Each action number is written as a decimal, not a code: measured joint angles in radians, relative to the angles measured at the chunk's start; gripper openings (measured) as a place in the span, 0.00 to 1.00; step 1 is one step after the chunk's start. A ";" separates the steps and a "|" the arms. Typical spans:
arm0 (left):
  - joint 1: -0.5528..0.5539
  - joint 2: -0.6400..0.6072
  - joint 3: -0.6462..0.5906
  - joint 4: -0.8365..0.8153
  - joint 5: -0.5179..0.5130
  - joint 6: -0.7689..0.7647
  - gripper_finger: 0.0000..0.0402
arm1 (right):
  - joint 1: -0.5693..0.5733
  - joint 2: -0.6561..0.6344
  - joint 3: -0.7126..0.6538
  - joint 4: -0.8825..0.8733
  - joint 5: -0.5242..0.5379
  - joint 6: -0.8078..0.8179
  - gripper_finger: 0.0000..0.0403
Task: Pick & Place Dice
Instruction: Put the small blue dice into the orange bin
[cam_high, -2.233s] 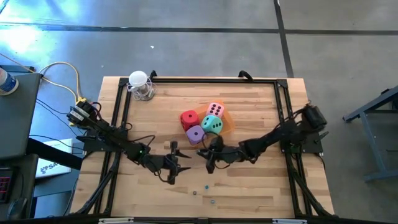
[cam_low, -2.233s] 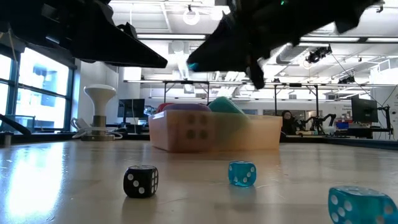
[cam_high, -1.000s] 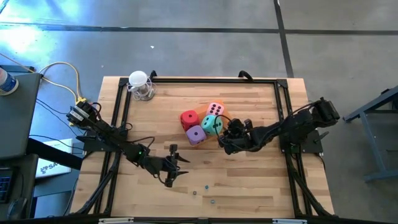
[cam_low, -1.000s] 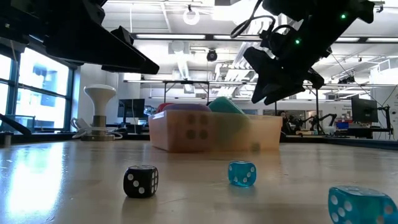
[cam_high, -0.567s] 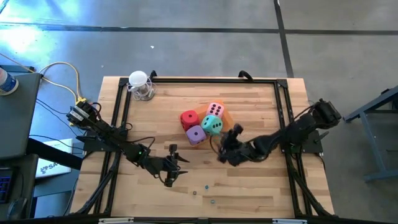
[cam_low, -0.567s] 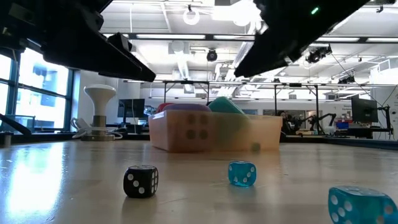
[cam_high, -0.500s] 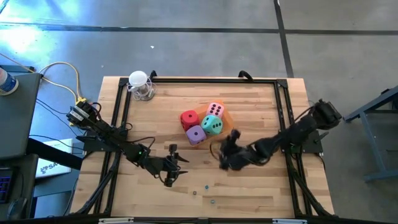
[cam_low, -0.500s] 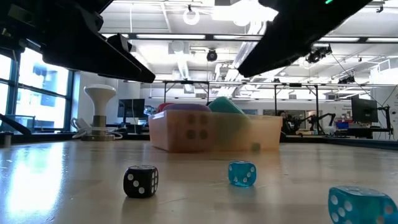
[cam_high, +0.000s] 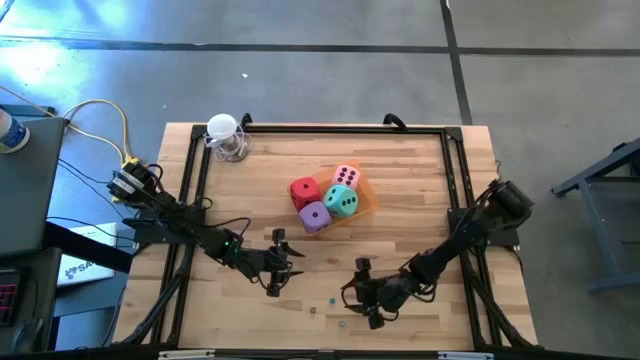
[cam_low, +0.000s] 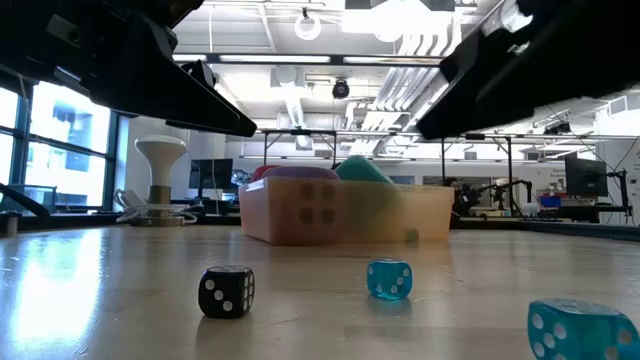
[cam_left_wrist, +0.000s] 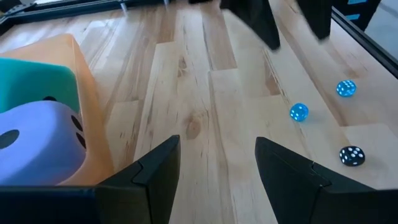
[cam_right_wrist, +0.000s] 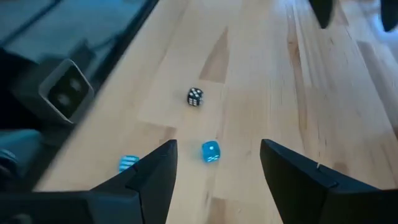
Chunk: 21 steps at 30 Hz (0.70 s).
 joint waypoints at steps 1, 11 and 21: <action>0.000 0.000 0.000 0.000 0.000 -0.008 0.50 | -0.001 0.023 0.000 0.026 0.007 -0.036 0.55; -0.004 0.000 0.000 0.001 0.000 -0.021 0.50 | -0.049 0.172 0.000 0.138 -0.045 -0.065 0.51; -0.004 0.000 0.000 0.001 0.000 -0.021 0.50 | -0.058 0.176 0.000 0.148 -0.117 -0.027 0.45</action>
